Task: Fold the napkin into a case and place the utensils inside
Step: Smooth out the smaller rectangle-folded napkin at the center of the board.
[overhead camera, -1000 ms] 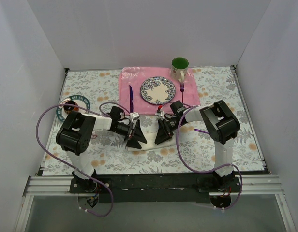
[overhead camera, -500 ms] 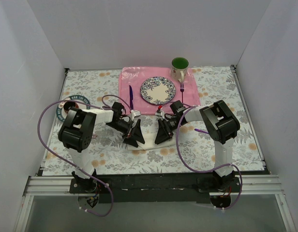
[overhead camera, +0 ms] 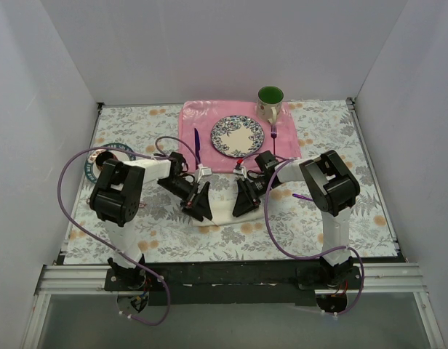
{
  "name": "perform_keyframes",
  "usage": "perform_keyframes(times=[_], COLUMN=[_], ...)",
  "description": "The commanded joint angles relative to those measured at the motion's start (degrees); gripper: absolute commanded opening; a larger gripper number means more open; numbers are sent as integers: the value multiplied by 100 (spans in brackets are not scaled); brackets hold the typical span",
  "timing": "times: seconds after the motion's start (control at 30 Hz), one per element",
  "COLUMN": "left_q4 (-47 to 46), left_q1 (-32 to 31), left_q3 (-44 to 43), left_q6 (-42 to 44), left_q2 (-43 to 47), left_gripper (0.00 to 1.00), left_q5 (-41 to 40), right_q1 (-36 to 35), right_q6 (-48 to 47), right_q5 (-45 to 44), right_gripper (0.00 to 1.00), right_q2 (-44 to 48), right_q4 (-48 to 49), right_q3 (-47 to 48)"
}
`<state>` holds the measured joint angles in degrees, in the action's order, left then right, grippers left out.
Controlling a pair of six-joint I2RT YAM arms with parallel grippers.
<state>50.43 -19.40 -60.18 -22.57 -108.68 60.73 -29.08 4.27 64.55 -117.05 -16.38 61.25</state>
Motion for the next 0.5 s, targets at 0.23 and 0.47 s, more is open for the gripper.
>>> perform_keyframes(times=[0.23, 0.47], left_q4=[582, 606], left_q1=[-529, -732], left_q3=[-916, -697], left_q6=[535, 542], left_q2=[586, 33], left_gripper=[98, 98], left_q5=[52, 246], right_q1=[16, 34], right_q6=[-410, -410], right_q5=[-1261, -1252], right_gripper=[52, 52], right_q2=[-221, -248], right_q4=[-85, -102], right_q3=[53, 62])
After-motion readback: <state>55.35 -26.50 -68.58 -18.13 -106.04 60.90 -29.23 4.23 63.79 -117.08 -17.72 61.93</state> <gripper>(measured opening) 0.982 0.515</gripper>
